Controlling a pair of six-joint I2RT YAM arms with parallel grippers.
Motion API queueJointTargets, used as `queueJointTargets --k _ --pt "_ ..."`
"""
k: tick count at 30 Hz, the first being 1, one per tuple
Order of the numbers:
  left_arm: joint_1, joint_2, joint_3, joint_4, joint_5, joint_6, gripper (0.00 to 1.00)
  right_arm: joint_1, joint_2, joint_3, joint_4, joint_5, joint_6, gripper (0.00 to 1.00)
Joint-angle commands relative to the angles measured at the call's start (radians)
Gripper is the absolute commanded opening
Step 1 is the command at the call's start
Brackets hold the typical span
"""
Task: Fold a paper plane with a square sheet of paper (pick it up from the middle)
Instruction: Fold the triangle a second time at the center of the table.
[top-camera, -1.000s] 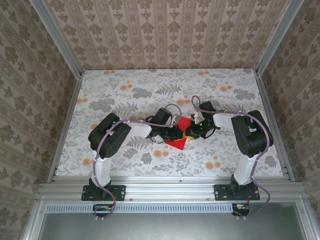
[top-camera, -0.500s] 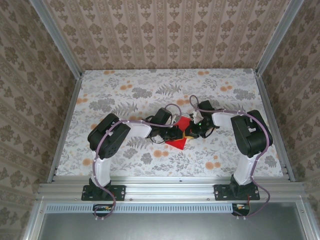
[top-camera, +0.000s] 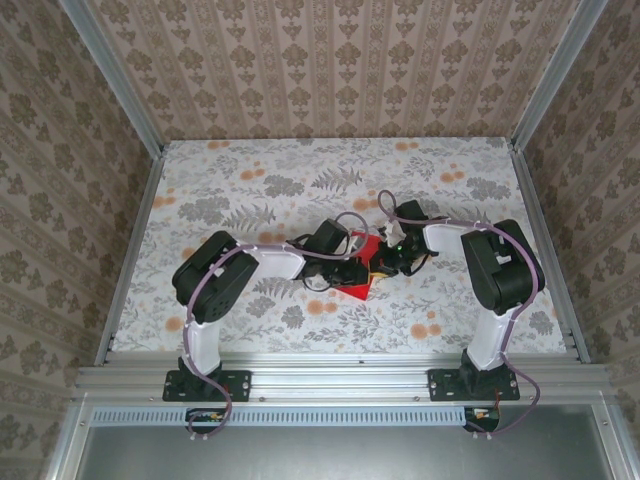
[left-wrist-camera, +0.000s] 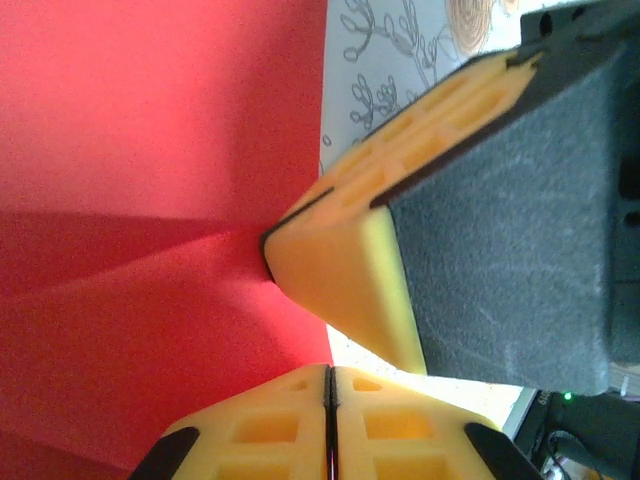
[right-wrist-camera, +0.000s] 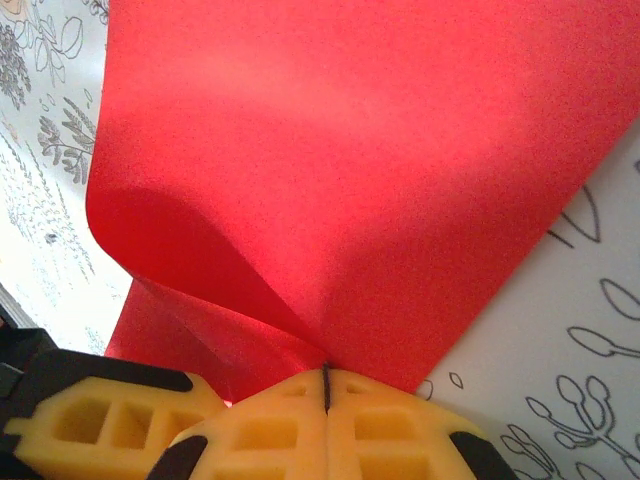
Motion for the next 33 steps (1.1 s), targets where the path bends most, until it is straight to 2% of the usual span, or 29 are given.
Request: queueJointTargets --k 1,21,33 --pt "-0.015 -0.009 -0.019 -0.033 0.016 0.046 0.1 0.008 0.047 -0.006 -0.047 0.105 -0.017 0.04" --pt "-0.068 -0.018 -0.071 -0.087 0.015 0.087 0.1 0.009 0.047 -0.003 -0.065 0.139 -0.022 0.04" --pt "-0.121 -0.04 -0.071 -0.19 -0.005 0.126 0.1 0.008 0.049 -0.007 -0.067 0.162 -0.025 0.04"
